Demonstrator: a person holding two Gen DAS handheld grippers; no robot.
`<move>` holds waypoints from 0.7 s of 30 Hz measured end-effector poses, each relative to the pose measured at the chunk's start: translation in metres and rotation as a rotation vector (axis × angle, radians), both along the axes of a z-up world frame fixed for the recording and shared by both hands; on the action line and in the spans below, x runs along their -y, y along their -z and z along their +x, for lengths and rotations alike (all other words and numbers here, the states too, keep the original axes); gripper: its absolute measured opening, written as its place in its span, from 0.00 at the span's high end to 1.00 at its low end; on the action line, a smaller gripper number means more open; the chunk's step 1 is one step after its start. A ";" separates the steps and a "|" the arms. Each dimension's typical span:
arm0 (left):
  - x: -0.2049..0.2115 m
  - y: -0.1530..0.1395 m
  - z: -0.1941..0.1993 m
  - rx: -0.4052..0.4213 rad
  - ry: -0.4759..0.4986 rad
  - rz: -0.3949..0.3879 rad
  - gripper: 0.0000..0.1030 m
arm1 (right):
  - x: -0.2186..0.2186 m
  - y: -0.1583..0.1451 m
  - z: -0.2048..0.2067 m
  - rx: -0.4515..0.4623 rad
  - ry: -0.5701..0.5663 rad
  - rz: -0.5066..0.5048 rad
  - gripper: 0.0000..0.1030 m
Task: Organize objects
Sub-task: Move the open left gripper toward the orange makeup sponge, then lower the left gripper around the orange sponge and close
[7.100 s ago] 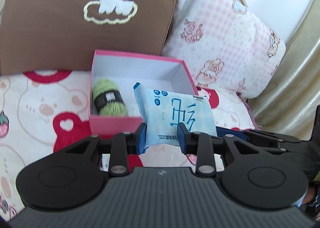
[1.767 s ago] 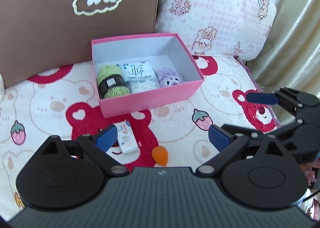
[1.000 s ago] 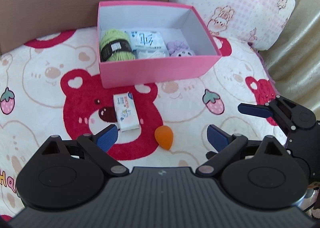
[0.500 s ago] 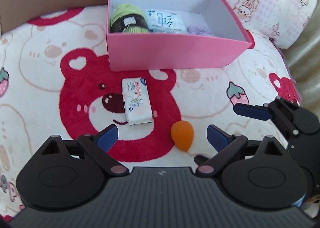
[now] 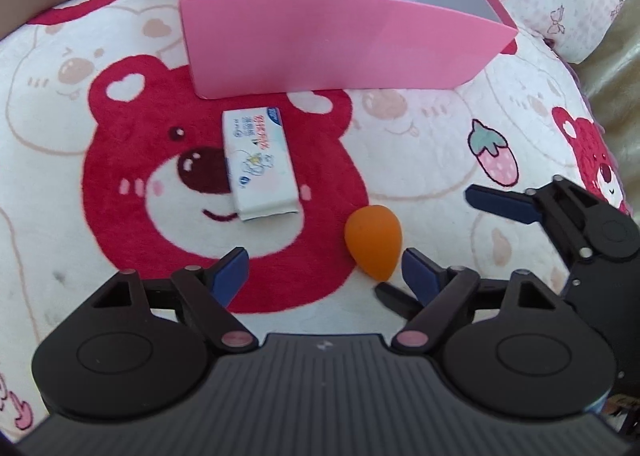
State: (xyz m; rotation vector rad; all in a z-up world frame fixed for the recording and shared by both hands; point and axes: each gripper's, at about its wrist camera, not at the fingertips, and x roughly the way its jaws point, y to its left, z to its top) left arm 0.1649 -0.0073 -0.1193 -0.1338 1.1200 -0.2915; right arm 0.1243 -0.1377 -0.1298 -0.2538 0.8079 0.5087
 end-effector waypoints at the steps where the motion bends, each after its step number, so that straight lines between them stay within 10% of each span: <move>1: 0.001 0.002 0.001 -0.005 0.000 -0.008 0.24 | -0.001 0.003 0.001 -0.008 0.004 0.002 0.10; 21: 0.017 0.023 0.017 -0.050 -0.010 -0.208 0.64 | -0.001 0.028 0.024 -0.242 0.018 0.116 0.34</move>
